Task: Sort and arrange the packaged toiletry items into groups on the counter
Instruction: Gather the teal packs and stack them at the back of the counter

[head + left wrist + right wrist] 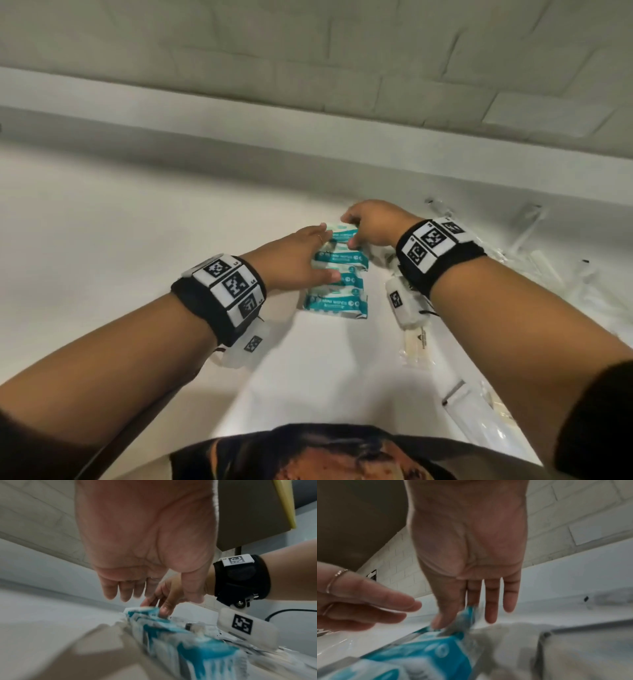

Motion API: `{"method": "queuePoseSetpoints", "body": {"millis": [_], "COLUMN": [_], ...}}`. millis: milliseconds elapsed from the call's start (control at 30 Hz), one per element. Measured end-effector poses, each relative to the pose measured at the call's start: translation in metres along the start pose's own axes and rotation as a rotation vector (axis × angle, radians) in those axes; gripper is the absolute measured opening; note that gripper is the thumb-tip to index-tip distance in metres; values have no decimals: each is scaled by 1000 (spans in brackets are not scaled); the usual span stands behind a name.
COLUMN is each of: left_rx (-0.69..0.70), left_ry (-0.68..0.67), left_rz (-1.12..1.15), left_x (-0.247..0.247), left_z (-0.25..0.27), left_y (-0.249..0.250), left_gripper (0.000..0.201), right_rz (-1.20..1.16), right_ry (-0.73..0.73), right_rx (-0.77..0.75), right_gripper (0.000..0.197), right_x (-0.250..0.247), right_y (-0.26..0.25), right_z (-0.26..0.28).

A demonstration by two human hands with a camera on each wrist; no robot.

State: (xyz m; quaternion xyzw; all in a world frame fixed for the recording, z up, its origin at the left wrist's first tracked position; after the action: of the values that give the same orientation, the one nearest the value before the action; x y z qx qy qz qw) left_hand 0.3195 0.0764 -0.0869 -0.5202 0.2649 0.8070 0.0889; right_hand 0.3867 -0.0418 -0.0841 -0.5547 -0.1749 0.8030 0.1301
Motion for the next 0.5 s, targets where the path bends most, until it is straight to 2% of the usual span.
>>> {"method": "queuePoseSetpoints", "body": {"millis": [67,167,233,333,400,433,500], "left_rx": [-4,-4,-3,-5,-7,-7,-8], "left_ry": [-26,-79,-98,-128,-127,-129,-148], "left_rz": [-75,-171,-228,-304,-343,-354,-364], "left_x": [-2,3,7,13,14,14,14], "left_z": [-6,-17,-24,-30,-30,-30,-29], "left_y": [6,17,21,23,23,22,21], "left_gripper": [85,84,86,89,92,93,93], "right_rz": [-26,37,145,402,524,528,315], "right_ry": [-17,32,-30,-191,-180,-158,-172], "right_rx": [-6,-11,42,149,118,97,105], "right_gripper": [59,46,45,70,73,69,53], "right_x": [-4,-28,-31,-8,1,1,-4], "right_y": [5,17,36,65,70,69,68], "right_z": [3,21,37,57,62,63,64]}}
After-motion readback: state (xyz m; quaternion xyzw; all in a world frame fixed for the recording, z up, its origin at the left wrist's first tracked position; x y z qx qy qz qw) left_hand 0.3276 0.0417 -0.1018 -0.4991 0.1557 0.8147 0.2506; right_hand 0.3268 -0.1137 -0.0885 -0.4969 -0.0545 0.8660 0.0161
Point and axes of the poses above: each hand's wrist, its own z-axis away from the middle knuckle, its own x-axis out of the palm, y = z × x, the point moved 10 cm from there along -z, towards the middle knuckle, and after that the axes turned 8 degrees about -z, right-handed, at the moved point
